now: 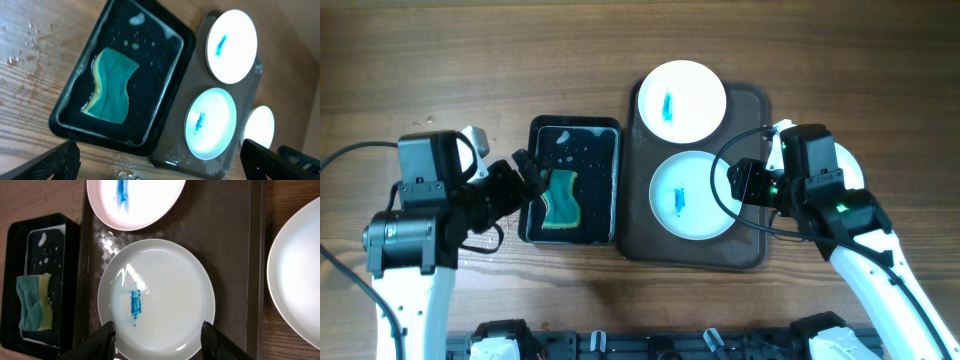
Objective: Clean dirty plates on tray and stack at the side
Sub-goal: 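Reach left gripper to the sponge and right gripper to the front plate, then grasp the green sponge with the left gripper and lift it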
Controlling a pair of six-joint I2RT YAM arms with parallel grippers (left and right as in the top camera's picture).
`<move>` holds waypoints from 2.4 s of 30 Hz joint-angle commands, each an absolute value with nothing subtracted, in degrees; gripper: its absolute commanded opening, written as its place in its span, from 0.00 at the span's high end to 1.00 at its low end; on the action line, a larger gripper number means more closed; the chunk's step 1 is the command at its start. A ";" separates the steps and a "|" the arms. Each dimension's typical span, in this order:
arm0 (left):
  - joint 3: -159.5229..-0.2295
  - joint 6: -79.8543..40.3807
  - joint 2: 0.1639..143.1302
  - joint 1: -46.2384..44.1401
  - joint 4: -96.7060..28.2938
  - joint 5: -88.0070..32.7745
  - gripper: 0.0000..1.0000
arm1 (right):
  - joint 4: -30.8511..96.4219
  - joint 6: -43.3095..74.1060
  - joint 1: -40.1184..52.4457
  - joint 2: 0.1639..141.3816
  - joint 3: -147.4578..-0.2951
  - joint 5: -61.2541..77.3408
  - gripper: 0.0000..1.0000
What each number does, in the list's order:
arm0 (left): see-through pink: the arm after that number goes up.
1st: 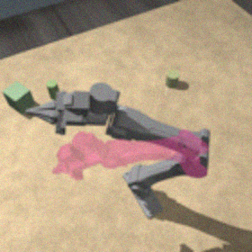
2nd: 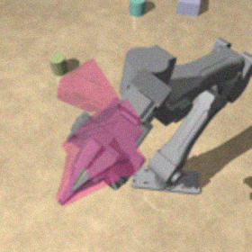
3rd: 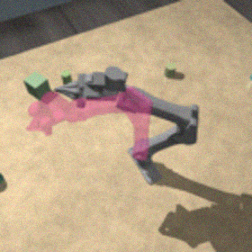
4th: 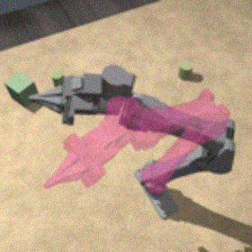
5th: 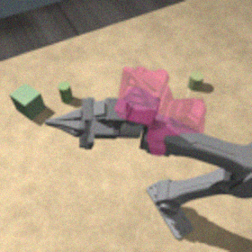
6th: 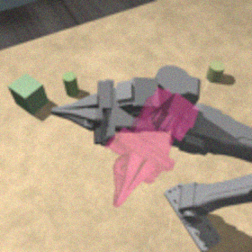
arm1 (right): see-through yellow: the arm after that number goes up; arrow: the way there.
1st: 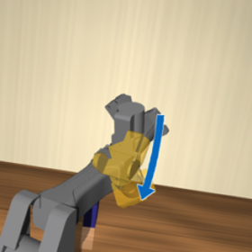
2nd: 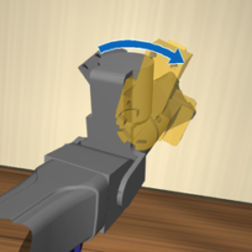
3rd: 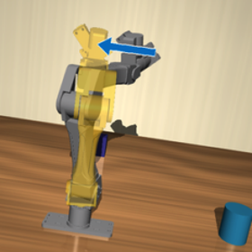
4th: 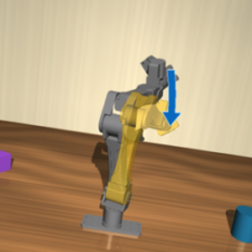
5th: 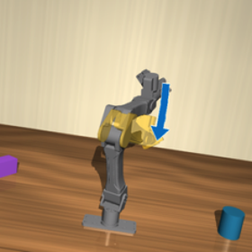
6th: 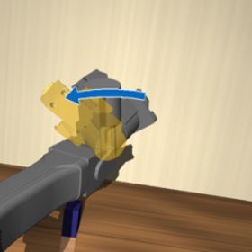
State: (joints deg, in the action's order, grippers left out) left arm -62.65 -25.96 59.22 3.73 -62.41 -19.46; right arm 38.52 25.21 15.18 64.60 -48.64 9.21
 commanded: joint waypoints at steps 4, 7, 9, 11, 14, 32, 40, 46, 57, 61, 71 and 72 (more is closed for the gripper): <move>-63.61 -20.64 60.05 0.05 -64.12 -21.87 0.00 | 38.44 23.99 15.38 64.71 -49.60 10.39 0.46; -63.61 -19.68 60.07 -2.83 -64.12 -20.62 0.00 | 38.48 23.97 15.38 64.73 -49.60 10.41 0.45; -63.61 -19.70 60.36 -5.21 -64.16 -18.35 0.04 | 38.76 23.94 15.38 64.73 -49.60 10.39 0.45; -63.61 -20.29 61.30 -8.38 -64.62 -15.00 0.18 | 39.59 23.90 15.38 64.73 -49.60 10.37 0.44; -63.57 -26.55 64.47 -12.84 -65.95 -7.49 0.24 | 40.51 21.58 15.38 64.86 -49.60 10.35 0.44; -58.00 -33.50 99.18 -17.52 -54.54 5.72 0.54 | 42.96 18.02 15.38 65.91 -49.60 10.15 0.44; -61.30 -29.52 99.79 -17.54 -52.07 -2.66 0.96 | 42.72 17.98 15.38 65.91 -49.60 10.11 0.44; -63.35 -26.98 94.54 -17.52 -55.70 -0.38 0.37 | 42.92 18.02 15.38 65.91 -49.60 10.13 0.44; -55.72 -27.44 97.89 -17.47 -37.67 12.27 0.36 | 42.68 18.15 15.38 65.91 -49.60 10.15 0.45; -52.49 -27.42 100.03 -17.47 -29.93 12.08 0.82 | 42.83 18.17 15.38 65.91 -49.60 10.20 0.45; -58.30 -27.20 95.33 -17.47 -38.89 10.61 0.30 | 43.13 18.17 15.38 65.91 -49.60 10.22 0.45; -58.78 -27.22 94.74 -17.47 -40.29 10.04 0.15 | 43.20 18.15 15.38 65.91 -49.60 10.20 0.45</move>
